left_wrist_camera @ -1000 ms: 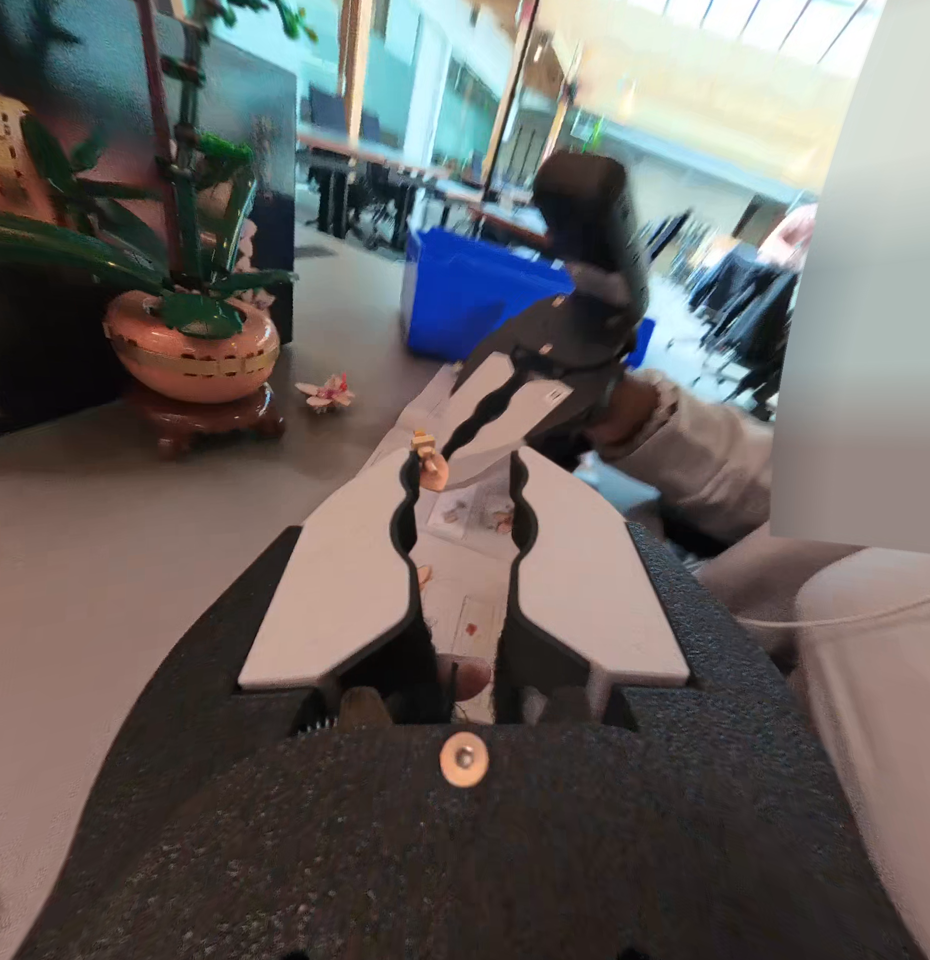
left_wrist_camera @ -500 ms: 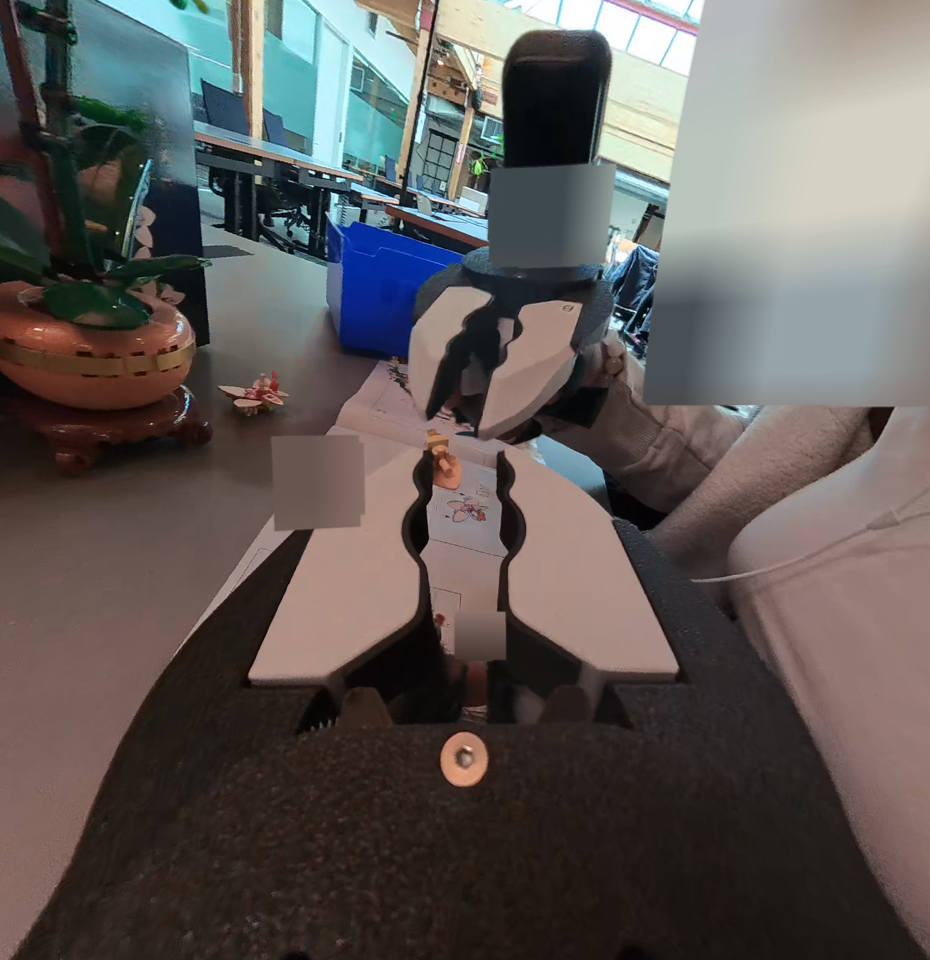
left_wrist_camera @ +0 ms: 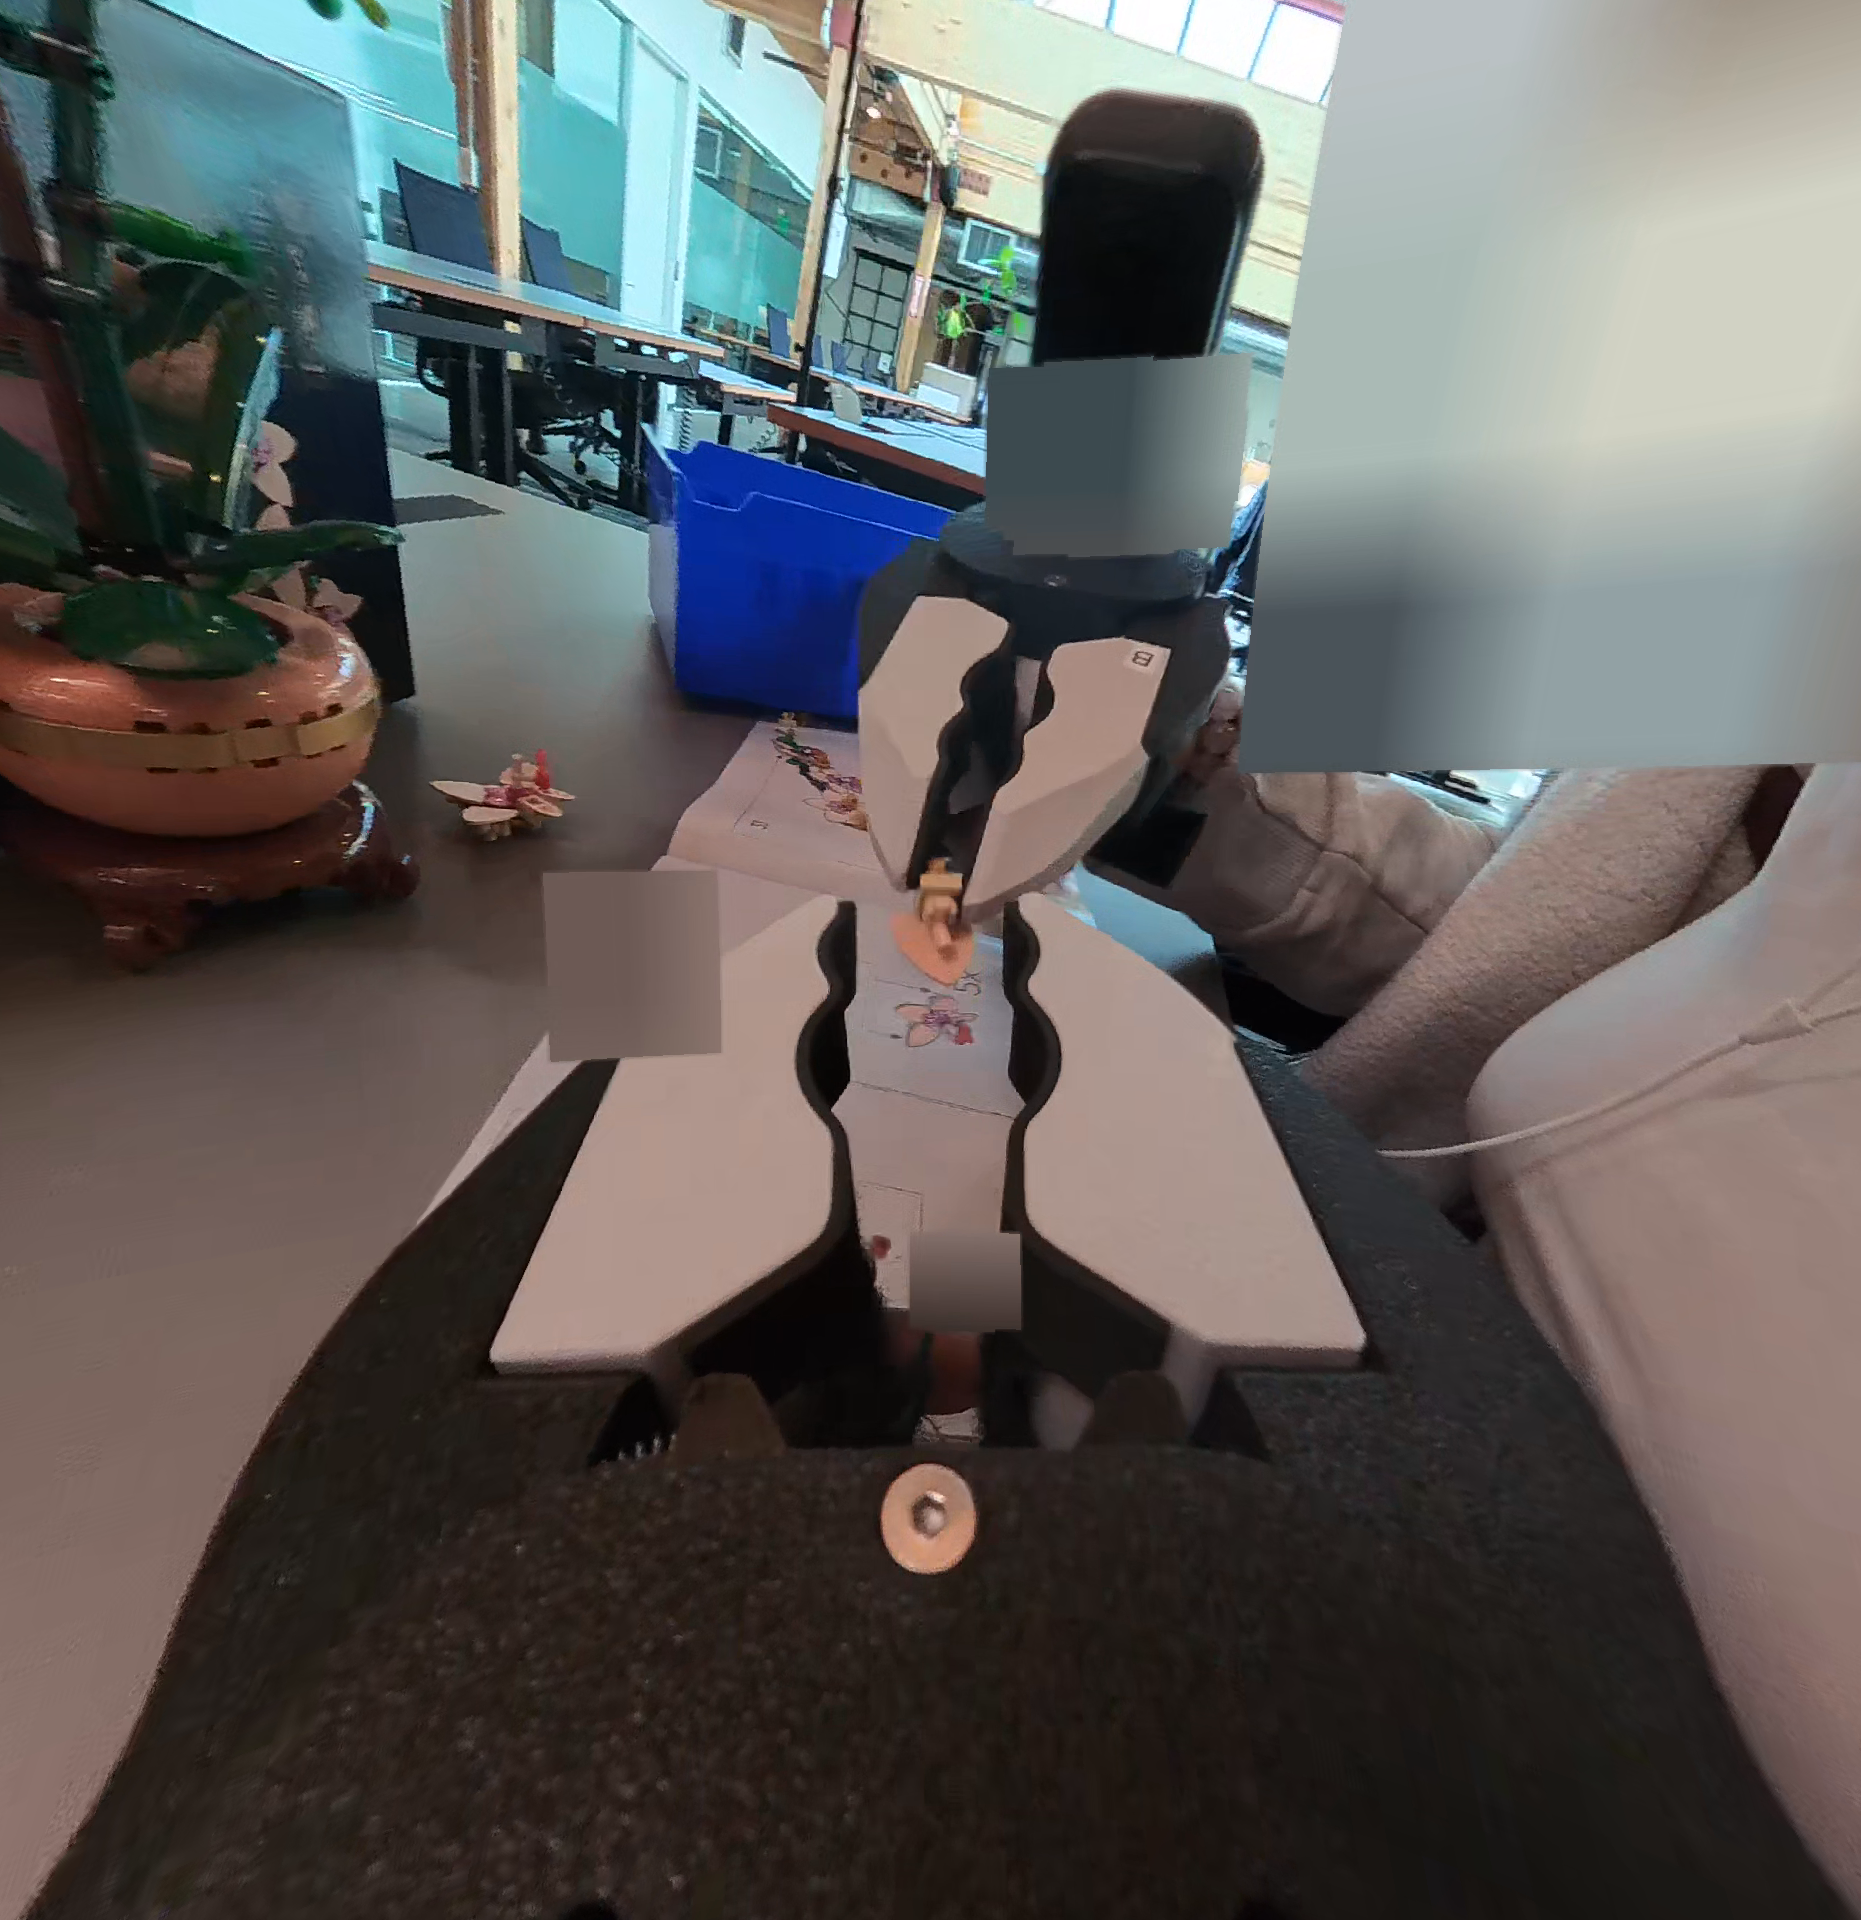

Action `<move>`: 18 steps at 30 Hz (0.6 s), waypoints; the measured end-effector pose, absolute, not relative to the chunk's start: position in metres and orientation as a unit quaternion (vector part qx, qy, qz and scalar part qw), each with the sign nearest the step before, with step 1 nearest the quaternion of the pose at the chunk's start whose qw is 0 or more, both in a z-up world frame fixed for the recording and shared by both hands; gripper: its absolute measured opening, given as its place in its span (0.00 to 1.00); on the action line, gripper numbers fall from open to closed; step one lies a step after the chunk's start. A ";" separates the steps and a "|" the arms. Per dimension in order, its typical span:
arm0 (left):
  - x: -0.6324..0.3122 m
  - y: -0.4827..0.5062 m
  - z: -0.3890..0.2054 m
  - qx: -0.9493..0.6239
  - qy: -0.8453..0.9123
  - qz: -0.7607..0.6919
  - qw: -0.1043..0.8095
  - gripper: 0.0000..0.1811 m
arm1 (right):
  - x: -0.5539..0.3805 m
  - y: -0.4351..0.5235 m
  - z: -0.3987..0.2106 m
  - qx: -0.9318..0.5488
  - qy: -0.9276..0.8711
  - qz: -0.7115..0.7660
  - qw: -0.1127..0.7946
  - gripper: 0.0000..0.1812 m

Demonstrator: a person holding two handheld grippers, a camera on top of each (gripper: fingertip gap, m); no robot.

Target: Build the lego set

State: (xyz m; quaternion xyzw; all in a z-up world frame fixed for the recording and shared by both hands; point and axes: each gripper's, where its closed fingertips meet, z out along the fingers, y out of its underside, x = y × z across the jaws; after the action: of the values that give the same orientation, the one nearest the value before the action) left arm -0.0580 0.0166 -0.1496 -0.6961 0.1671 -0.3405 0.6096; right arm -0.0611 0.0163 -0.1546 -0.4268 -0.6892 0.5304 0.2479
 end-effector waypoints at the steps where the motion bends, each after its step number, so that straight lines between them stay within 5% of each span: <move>1: -0.061 0.018 -0.150 -0.700 0.163 -0.330 0.612 0.15 | -0.062 0.023 -0.157 -0.445 -0.682 0.522 0.255 0.04; 6: -0.091 0.033 -0.161 -0.742 0.130 -0.195 0.628 0.22 | -0.065 0.101 -0.218 -0.624 -0.635 0.338 0.306 0.04; 12: -0.097 0.033 -0.147 -0.713 0.133 -0.149 0.673 0.27 | -0.081 0.098 -0.233 -0.648 -0.618 0.326 0.301 0.05; 18: -0.093 0.029 -0.137 -0.677 0.156 -0.161 0.701 0.44 | -0.073 0.100 -0.242 -0.659 -0.634 0.285 0.286 0.12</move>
State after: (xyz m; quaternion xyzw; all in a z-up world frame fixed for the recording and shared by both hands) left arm -0.0925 0.0288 -0.1366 -0.6774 0.1555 -0.1607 0.7008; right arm -0.0734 0.0996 -0.2423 -0.6593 -0.6339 0.2854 0.2864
